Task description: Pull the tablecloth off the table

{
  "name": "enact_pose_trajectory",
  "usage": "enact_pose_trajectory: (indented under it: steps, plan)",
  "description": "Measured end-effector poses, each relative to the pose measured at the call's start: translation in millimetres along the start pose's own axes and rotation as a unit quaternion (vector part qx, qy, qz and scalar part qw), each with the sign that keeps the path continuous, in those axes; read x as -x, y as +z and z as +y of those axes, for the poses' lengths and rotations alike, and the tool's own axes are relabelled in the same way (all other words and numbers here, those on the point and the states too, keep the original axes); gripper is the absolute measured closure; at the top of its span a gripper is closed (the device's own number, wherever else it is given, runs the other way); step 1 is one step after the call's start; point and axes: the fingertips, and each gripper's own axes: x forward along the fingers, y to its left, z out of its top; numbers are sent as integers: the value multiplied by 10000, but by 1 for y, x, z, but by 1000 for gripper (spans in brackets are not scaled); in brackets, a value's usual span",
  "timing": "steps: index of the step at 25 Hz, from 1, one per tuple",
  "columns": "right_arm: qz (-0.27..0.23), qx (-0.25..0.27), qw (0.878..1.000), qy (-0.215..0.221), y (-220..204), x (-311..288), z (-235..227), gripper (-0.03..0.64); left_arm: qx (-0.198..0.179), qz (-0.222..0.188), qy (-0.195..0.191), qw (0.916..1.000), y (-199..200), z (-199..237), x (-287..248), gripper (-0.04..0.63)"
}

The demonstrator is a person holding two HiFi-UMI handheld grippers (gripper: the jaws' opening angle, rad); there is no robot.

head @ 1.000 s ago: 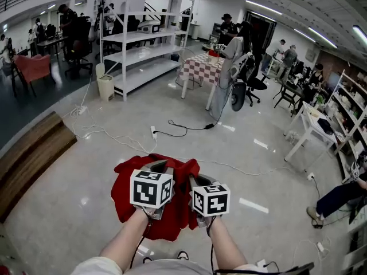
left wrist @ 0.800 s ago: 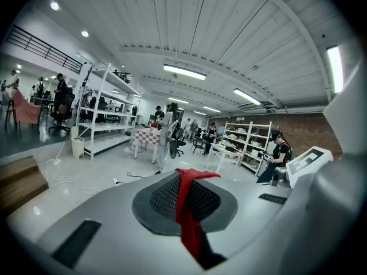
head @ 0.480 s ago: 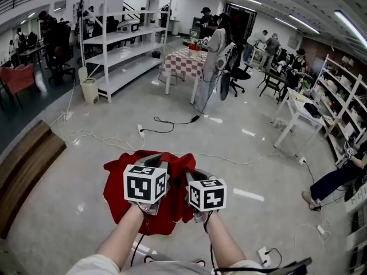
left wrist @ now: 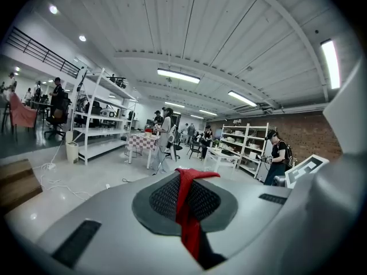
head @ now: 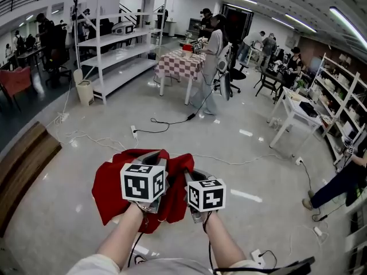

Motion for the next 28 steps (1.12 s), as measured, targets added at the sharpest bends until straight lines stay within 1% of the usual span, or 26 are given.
enact_pose_trajectory:
  steps: [10,16,23,28]
  plan:
    - [-40,-315,9994,-122,-16,26,-53,588,-152,104,-237,9995,-13,-60,-30,578]
    - [-74,-467,9985,-280,-17,52,-85,588,-197,146,-405,9989,-9,-95,-44,577]
    - [-122,-508,9977,-435,-23,75,-123,588,-241,175,-603,9977,-18,-139,-61,578]
    - [-175,-523,9975,-445,-27,91,-142,588,-236,189,-618,9976,-25,-162,-68,577]
